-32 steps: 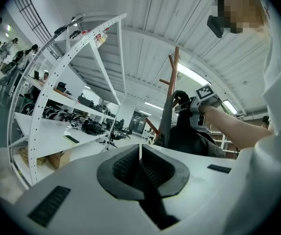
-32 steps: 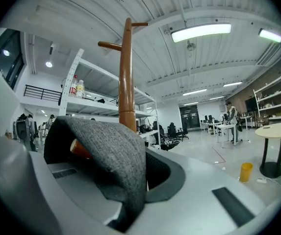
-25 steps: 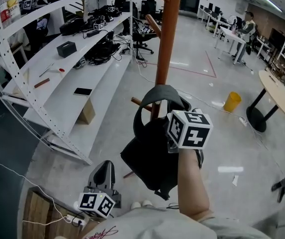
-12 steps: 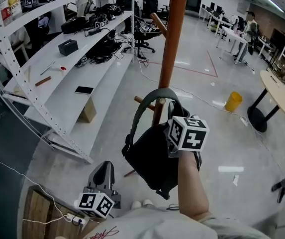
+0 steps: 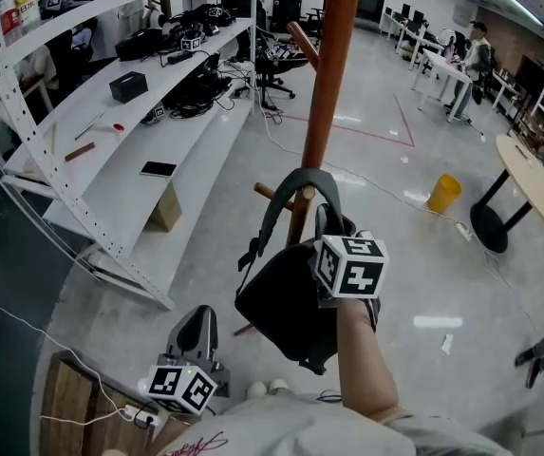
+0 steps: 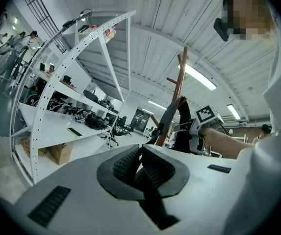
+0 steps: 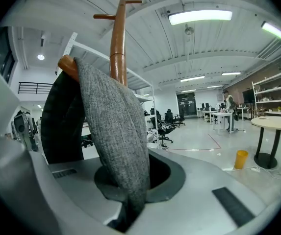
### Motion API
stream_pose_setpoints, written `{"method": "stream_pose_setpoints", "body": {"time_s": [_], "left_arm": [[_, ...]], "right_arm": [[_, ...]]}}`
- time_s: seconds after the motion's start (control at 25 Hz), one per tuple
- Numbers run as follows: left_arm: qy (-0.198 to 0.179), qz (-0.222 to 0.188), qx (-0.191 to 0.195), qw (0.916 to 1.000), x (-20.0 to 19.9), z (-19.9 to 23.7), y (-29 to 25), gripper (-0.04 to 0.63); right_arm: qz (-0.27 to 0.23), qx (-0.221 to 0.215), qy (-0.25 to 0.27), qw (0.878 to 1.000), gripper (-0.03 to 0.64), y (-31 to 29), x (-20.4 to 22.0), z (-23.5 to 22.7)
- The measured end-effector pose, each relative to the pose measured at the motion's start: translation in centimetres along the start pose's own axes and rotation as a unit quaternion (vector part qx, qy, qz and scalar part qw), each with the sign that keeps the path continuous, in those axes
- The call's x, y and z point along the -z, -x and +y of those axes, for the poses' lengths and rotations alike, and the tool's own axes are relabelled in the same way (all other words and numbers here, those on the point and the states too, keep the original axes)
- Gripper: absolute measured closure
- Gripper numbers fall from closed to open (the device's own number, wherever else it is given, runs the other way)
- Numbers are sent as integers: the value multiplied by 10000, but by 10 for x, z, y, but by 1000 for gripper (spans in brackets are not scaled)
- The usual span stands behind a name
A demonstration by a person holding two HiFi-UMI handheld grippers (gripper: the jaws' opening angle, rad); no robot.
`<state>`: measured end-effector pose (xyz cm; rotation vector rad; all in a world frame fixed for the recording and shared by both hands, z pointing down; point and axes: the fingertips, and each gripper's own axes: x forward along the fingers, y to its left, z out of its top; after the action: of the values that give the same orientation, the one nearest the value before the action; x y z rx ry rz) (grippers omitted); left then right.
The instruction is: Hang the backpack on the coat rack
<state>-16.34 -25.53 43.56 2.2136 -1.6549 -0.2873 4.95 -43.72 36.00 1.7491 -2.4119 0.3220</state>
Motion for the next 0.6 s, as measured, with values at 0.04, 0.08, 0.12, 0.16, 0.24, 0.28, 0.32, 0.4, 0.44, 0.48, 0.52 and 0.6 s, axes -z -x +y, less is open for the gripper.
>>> {"method": "stream_pose_setpoints", "body": {"time_s": [0.04, 0.08, 0.12, 0.16, 0.24, 0.28, 0.32, 0.4, 0.44, 0.48, 0.52, 0.6], "left_arm": [[6, 8, -5, 10000, 1, 0, 0, 571], [12, 17, -9, 10000, 2, 0, 0, 571], [16, 26, -11, 10000, 3, 0, 0, 571], [19, 35, -12, 10000, 4, 0, 0, 571], [26, 47, -9, 10000, 5, 0, 0, 571], [28, 49, -3, 10000, 5, 0, 0, 571], [26, 51, 4, 10000, 5, -1, 0, 571], [13, 59, 19, 10000, 5, -1, 0, 571], [7, 63, 28, 10000, 5, -1, -1, 571], [1, 69, 36, 10000, 5, -1, -1, 571], [-7, 78, 45, 10000, 5, -1, -1, 571], [-25, 112, 71, 9999, 6, -1, -2, 571]], "right_arm": [[-31, -6, 35, 10000, 597, 1, 1, 1], [-68, -8, 86, 9999, 597, 1, 2, 2], [-110, -6, 157, 9998, 597, 1, 3, 3], [-156, -4, 237, 9996, 597, 1, 4, 4], [-243, -15, 362, 9990, 597, 0, 6, 6], [-279, -15, 400, 9988, 597, 0, 7, 8], [-310, -3, 432, 9986, 597, 0, 8, 9], [-354, 36, 463, 9983, 597, -2, 10, 10], [-369, 51, 458, 9983, 597, -2, 10, 10], [-383, 64, 456, 9982, 597, -3, 11, 10], [-397, 77, 466, 9981, 597, -3, 12, 11], [-446, 117, 512, 9976, 597, -3, 13, 13]]}}
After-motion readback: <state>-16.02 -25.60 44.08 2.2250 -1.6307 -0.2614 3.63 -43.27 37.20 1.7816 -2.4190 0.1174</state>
